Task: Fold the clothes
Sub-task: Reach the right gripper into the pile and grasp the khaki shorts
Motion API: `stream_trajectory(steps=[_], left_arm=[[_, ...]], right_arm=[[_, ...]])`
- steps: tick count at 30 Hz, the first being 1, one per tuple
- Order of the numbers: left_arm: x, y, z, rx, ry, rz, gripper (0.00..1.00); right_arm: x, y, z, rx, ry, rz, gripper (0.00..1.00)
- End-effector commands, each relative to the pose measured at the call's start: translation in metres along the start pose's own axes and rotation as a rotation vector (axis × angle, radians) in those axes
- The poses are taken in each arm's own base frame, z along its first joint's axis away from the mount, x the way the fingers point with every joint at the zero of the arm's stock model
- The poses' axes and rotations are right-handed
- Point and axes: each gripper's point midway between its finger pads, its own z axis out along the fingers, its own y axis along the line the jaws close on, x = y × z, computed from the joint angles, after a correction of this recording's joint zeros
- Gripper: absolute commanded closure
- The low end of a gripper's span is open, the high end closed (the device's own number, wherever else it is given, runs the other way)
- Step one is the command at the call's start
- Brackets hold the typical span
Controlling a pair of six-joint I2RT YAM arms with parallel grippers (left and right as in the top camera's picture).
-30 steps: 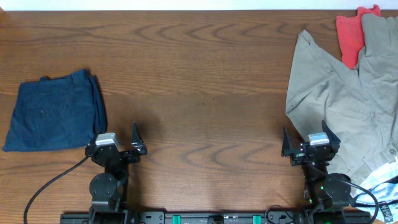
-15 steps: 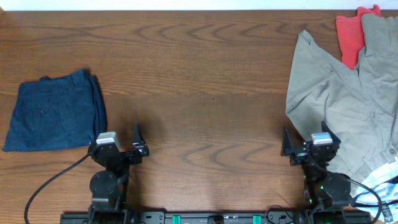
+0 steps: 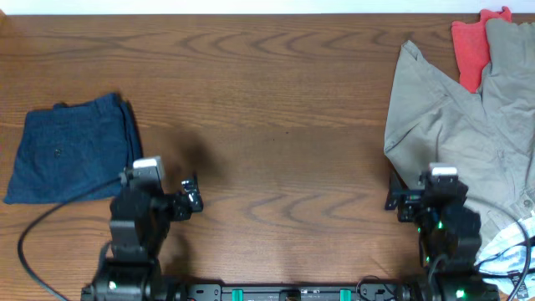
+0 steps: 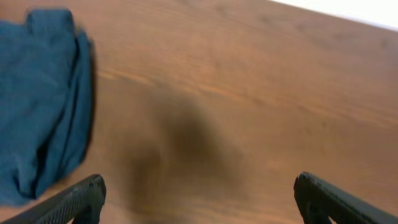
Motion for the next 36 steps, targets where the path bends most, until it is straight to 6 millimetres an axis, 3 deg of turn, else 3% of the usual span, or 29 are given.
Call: stream_trajectory(steps=[1,9,16,21,23,25,29,30,34,36], left_arm=[[-0.01,-0.013,-0.002,0.046,0.079,-0.016,0.02],[0.012,-0.017,0.01,0.043,0.291,-0.037,0.02],[0.025,-0.013,0.018,0.023,0.364,-0.044,0.02],[0.027,-0.012,0.019,0.02,0.376,-0.045,0.02],[0.027,-0.012,0.019,0.02,0.376,-0.045,0.02],[0.027,-0.012,0.019,0.02,0.376,-0.045,0.03],[0.027,-0.012,0.019,0.02,0.376,-0.045,0.02],[0.027,-0.012,0.019,0.019,0.376,-0.045,0.02],[0.027,-0.012,0.019,0.02,0.376,-0.045,0.02],[0.027,-0.012,0.019,0.019,0.376,-0.045,0.02]], right_arm=[[-0.01,-0.006,0.005,0.044,0.097,0.011,0.01],[0.031,-0.027,0.042,0.12,0.573,0.01,0.01],[0.092,-0.033,0.07,0.154,0.828,-0.015,0.01],[0.113,-0.046,0.08,0.228,0.898,-0.058,0.05],[0.116,-0.049,0.084,0.245,0.901,-0.067,0.14],[0.118,-0.05,0.088,0.247,0.898,-0.068,0.45],[0.121,-0.05,0.088,0.25,0.91,-0.071,0.82],[0.121,-0.05,0.088,0.25,0.91,-0.071,0.97],[0.111,-0.05,0.088,0.269,0.879,-0.029,0.99],[0.092,-0.05,0.088,0.282,0.837,0.014,0.99]])
